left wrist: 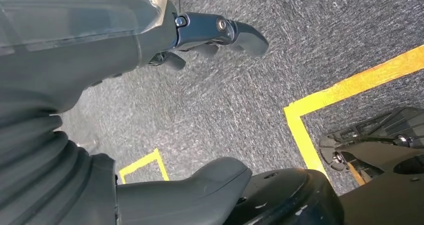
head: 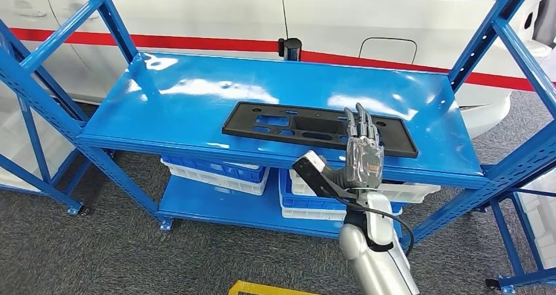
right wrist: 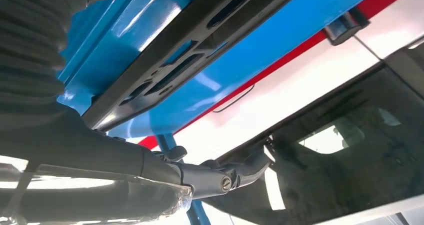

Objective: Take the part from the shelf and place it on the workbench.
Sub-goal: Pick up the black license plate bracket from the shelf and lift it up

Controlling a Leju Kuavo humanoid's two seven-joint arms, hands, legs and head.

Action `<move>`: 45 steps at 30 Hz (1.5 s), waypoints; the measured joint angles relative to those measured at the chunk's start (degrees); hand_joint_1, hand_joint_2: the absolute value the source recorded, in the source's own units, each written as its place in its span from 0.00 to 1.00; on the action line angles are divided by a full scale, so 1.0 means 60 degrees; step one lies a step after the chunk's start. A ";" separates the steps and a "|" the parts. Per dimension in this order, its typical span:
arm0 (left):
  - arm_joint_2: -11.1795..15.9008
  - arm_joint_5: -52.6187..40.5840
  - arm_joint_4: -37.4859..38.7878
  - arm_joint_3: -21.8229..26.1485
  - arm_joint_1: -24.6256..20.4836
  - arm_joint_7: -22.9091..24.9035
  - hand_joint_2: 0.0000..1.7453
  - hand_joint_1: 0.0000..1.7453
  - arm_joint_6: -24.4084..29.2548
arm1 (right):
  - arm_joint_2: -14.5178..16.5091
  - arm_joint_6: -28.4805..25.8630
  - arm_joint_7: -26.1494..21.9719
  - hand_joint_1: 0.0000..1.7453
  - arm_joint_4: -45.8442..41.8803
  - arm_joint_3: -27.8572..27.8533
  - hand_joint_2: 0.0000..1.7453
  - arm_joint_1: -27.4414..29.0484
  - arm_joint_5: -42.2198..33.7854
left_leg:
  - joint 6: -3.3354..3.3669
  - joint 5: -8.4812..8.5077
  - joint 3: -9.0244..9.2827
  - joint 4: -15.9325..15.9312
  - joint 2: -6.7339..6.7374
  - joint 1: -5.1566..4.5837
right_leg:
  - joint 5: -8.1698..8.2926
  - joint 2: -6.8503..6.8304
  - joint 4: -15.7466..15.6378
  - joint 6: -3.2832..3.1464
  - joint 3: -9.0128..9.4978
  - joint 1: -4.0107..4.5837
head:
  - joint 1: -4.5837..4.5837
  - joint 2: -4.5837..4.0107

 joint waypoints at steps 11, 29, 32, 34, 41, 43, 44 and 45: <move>0.0107 -0.0354 0.0004 -0.0295 -0.0571 0.1148 1.00 0.00 -0.1095 | 0.0434 0.0000 0.0273 0.00 0.2009 -0.0651 1.00 -0.0887 0.0874 | -0.0002 0.0013 0.0002 0.0001 -0.0010 0.0001 | 0.0016 -0.0004 0.0002 -0.0019 0.0001 0.0001 | 0.0000 0.0000; 0.0085 -0.0505 0.0004 -0.0372 -0.0748 0.1199 1.00 0.00 -0.1141 | 0.0951 -0.0106 0.0530 0.00 0.4068 -0.1046 1.00 -0.2104 0.1506 | -0.0002 0.0015 -0.0001 0.0002 -0.0008 0.0001 | 0.0017 -0.0004 0.0003 -0.0019 -0.0005 0.0001 | -0.0001 0.0000; 0.0079 -0.0509 0.0004 -0.0440 -0.0769 0.1209 1.00 0.00 -0.1141 | 0.1039 -0.0106 0.0532 0.00 0.4332 -0.1052 1.00 -0.2267 0.1564 | -0.0002 0.0015 -0.0003 0.0002 -0.0008 0.0001 | 0.0017 -0.0003 0.0005 -0.0019 -0.0005 0.0002 | 0.0000 0.0000; 0.0074 -0.0504 0.0004 -0.0462 -0.0777 0.1225 1.00 0.00 -0.1131 | 0.1104 -0.0107 0.0529 0.00 0.4506 -0.1054 1.00 -0.2354 0.1617 | -0.0002 0.0015 -0.0004 0.0002 -0.0006 0.0001 | 0.0016 -0.0003 0.0006 -0.0019 -0.0006 0.0002 | 0.0000 0.0000; 0.0027 -0.0279 0.0004 -0.0438 -0.0792 0.1319 1.00 0.00 -0.0923 | 0.1587 -0.0119 0.0342 0.23 0.5272 -0.1042 1.00 -0.2656 0.1606 | -0.0002 0.0015 -0.0005 0.0002 -0.0004 0.0002 | 0.0016 -0.0003 0.0006 -0.0019 -0.0008 0.0003 | 0.0001 0.0000; 0.0015 -0.0219 0.0004 -0.0434 -0.0792 0.1356 1.00 0.00 -0.0871 | 0.1710 -0.0100 0.0303 0.71 0.5487 -0.1032 1.00 -0.2759 0.1606 | -0.0002 0.0015 -0.0005 0.0001 -0.0003 0.0002 | 0.0016 -0.0003 0.0006 -0.0019 -0.0007 0.0003 | 0.0001 0.0000; 0.0009 -0.0193 0.0004 -0.0433 -0.0793 0.1374 1.00 0.00 -0.0844 | 0.1765 -0.0095 0.0274 0.97 0.5592 -0.1024 1.00 -0.2813 0.1607 | -0.0002 0.0015 -0.0004 0.0001 -0.0002 0.0002 | 0.0016 -0.0003 0.0006 -0.0019 -0.0007 0.0003 | 0.0000 0.0000; 0.0004 -0.0172 0.0004 -0.0430 -0.0794 0.1389 1.00 0.00 -0.0823 | 0.1816 -0.0092 0.0247 0.98 0.5696 -0.1014 1.00 -0.2863 0.1608 | -0.0002 0.0015 -0.0004 0.0002 -0.0002 0.0002 | 0.0016 -0.0003 0.0006 -0.0019 -0.0007 0.0003 | 0.0000 0.0000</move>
